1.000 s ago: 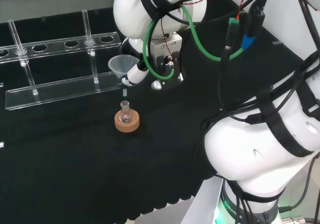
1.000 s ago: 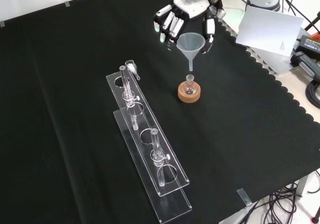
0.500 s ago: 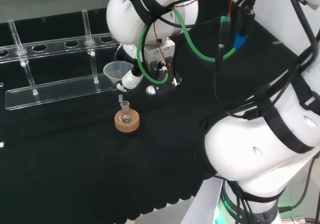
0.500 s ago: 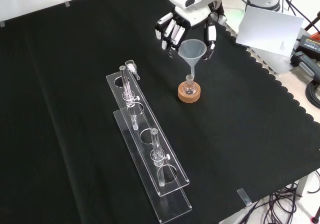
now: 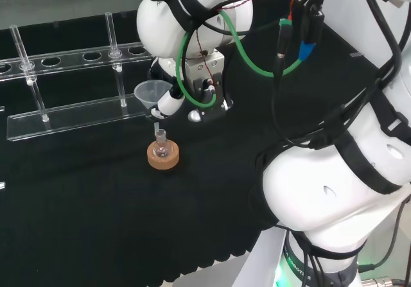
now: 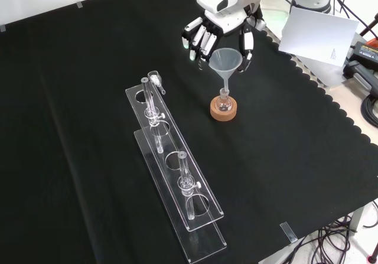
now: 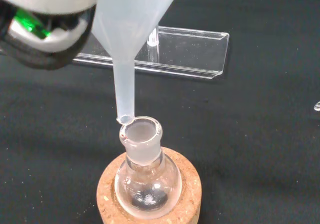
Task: Place the funnel on the round-bottom flask.
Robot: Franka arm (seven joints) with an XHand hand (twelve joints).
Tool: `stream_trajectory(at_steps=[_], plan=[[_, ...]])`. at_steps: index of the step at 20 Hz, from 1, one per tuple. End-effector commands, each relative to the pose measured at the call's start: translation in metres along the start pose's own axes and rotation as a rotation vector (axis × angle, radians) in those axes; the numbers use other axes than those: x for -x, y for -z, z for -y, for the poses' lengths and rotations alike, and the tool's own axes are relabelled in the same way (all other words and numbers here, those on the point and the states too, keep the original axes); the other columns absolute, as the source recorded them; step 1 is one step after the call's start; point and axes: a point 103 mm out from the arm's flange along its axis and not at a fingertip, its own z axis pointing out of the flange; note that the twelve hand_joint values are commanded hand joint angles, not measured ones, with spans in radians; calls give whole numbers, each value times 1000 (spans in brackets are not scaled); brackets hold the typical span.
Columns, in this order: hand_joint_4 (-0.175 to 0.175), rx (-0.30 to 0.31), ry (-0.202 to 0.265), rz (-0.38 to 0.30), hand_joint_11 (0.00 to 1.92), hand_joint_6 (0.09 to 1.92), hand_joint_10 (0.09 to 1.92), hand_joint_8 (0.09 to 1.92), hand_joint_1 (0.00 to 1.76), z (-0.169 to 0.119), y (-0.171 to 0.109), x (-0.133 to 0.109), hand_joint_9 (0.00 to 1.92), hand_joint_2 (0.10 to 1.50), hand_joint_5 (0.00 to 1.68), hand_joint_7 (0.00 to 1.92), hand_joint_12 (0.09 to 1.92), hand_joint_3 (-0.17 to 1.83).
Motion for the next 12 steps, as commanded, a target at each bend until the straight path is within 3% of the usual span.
stream_trajectory(at_steps=[1, 12], plan=[[80, -20, 6, 17, 0, 206, 450, 295, 935, -1, -5, 7, 706, 467, 879, 1135, 1343, 711], [81, -14, 2, 14, 0, 213, 449, 294, 936, -27, -35, 7, 709, 469, 881, 1136, 1338, 715]])
